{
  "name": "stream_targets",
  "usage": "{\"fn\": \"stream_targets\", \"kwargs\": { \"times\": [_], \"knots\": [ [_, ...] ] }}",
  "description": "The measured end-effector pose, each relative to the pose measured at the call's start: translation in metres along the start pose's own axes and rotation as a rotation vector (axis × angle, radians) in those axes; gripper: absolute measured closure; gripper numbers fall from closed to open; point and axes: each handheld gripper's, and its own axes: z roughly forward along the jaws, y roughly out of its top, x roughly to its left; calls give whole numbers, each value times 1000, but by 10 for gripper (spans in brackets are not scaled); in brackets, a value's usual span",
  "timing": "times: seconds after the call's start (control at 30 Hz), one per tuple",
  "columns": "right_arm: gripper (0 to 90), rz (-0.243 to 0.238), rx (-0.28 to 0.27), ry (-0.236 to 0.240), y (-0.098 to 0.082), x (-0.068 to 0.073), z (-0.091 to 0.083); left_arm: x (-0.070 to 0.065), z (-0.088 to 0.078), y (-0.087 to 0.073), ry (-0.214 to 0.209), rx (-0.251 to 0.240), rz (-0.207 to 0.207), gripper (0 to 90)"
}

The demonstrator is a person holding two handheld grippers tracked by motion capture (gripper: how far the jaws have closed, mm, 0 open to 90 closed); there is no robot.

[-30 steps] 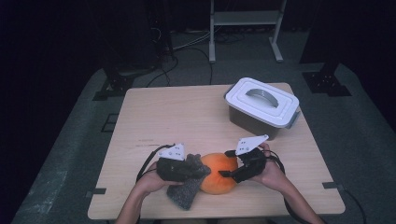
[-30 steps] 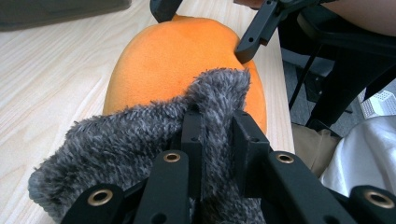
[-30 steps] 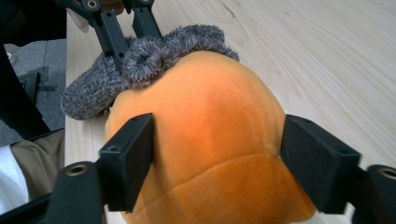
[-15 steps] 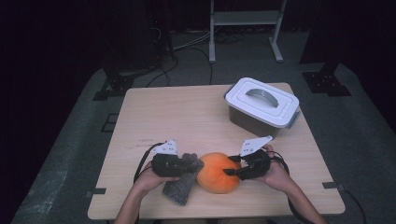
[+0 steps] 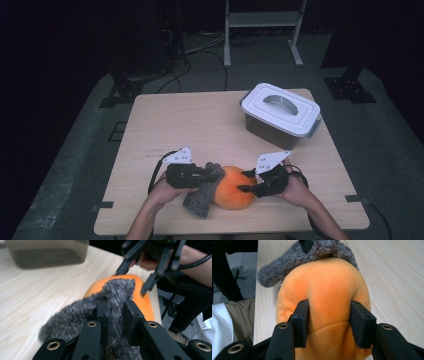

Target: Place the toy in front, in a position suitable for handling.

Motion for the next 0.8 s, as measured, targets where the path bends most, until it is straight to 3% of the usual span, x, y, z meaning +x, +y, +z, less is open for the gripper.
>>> {"fn": "stream_targets", "kwargs": {
  "times": [0.17,0.3,0.4,0.5,0.67,0.8],
  "knots": [
    [525,-13,5,4,1,3,-1,7,-4,-7,18,24,-25,762],
    [521,-5,4,6,1,3,-1,2,-3,-1,16,10,-4,762],
    [512,-4,-1,16,2,5,-1,-4,0,5,-9,-14,16,762],
    [497,-10,1,22,3,6,0,-6,1,6,-15,-6,20,762],
    [350,24,-14,26,6,2,-2,-7,3,4,-25,42,39,762],
    [296,52,-15,20,7,-4,-5,-7,5,3,-40,54,45,762]
  ]
}}
